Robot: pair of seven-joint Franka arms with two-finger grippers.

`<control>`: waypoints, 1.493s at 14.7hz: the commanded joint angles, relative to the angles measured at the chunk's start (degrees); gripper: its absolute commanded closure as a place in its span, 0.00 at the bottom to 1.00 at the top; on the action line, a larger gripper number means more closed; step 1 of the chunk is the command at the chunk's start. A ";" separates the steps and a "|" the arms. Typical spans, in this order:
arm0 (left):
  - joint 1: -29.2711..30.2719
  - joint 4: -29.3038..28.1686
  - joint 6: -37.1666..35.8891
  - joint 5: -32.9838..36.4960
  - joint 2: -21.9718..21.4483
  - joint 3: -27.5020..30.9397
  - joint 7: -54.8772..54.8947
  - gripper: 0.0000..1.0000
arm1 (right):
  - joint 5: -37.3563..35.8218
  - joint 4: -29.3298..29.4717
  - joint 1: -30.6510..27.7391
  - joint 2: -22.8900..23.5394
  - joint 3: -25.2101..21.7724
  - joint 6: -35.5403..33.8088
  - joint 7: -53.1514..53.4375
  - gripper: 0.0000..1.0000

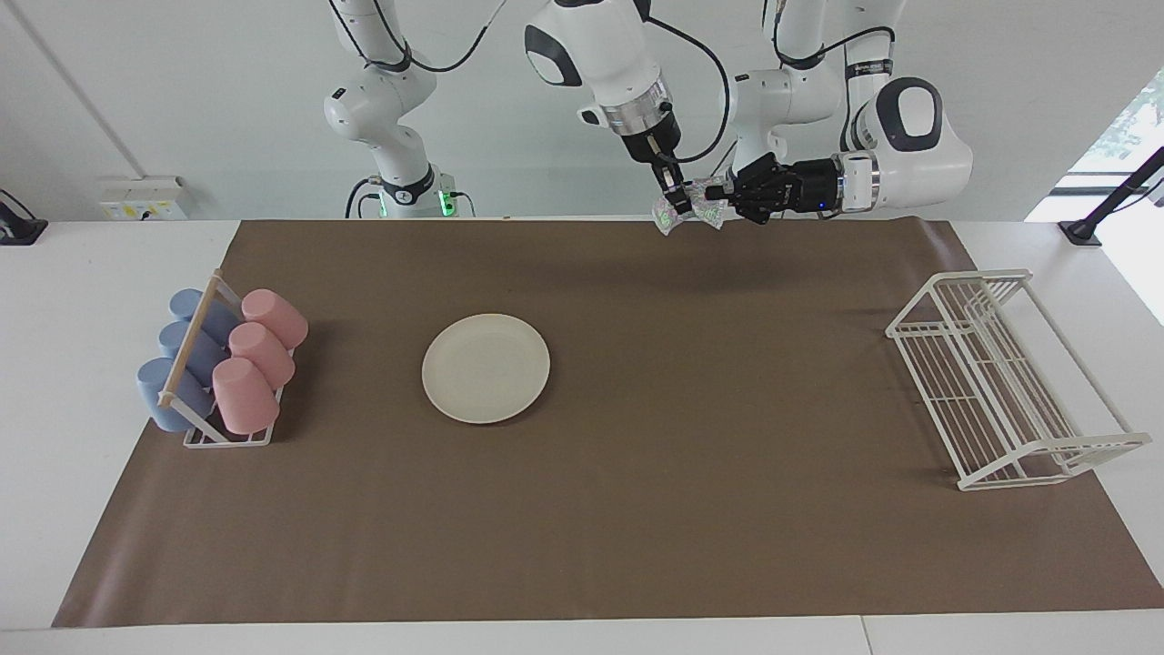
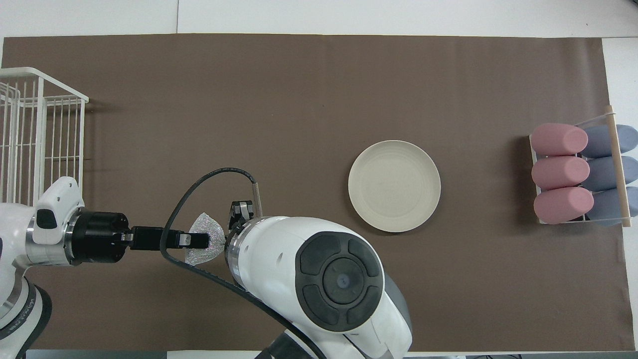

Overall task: Wipe plate with sponge
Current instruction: 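Carry the scrubber to the plate with the right gripper while the left gripper withdraws, then rub the scrubber around the white plate with the right gripper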

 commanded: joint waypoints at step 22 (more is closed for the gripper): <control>5.68 27.33 5.03 44.02 8.41 0.02 -17.83 0.00 | -8.48 -33.39 -24.99 2.20 0.31 19.47 -53.06 1.00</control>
